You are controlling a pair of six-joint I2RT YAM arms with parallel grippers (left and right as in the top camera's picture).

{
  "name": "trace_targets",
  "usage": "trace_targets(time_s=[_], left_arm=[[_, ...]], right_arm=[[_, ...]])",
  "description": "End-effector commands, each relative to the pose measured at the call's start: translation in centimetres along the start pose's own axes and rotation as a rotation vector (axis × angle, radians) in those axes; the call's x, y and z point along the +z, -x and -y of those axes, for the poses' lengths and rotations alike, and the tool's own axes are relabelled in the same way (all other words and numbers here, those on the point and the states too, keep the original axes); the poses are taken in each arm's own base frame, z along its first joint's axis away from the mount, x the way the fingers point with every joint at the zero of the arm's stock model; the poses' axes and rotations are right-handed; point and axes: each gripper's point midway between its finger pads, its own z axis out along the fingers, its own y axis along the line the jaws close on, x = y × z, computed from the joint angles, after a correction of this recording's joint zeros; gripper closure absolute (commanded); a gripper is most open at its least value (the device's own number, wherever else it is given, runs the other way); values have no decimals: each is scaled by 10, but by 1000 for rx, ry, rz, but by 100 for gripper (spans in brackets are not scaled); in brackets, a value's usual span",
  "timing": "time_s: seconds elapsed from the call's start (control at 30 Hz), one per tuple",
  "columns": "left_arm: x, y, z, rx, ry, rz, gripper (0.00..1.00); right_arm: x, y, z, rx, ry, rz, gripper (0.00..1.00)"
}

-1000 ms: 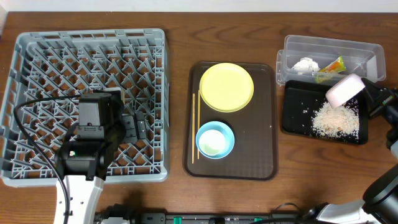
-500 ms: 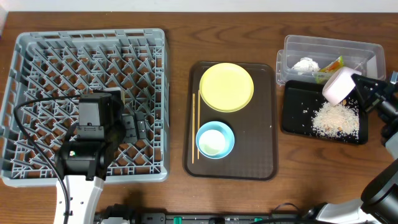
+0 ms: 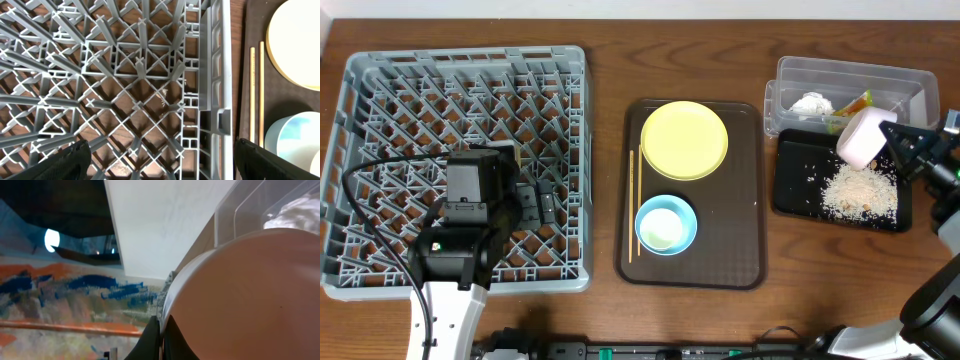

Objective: Sort waste into correct bins and load items into the dishwasher
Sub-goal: 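Carry the emptied pink bowl with the right gripper onto the yellow plate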

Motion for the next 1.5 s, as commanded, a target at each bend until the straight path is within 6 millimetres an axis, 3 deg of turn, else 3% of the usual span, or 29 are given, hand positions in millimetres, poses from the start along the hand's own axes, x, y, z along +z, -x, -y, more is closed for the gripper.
trace_targets(time_s=[0.0,0.17,0.43,0.67,0.87,1.1,1.23,1.47], left_arm=[[-4,5,2,-3,-6,14,7],[-4,5,2,-3,-6,15,7],[-4,5,2,-3,-6,15,6],[-4,5,2,-3,-6,15,7],[-4,5,2,-3,-6,15,7],[-4,5,2,-3,-6,14,7],[-4,5,2,-3,-6,14,7],[-4,5,2,-3,-6,14,7]], right_arm=[[9,-15,-6,6,31,-84,99],[24,-29,-9,135,36,-156,99],[69,-66,-19,121,48,-311,99],[111,-104,-48,60,73,-446,99],[143,-147,-87,-242,199,-531,99],[171,-196,-98,-521,338,-595,98],[192,-194,-100,-539,340,-500,98],[222,-148,-94,-475,211,-264,99]])
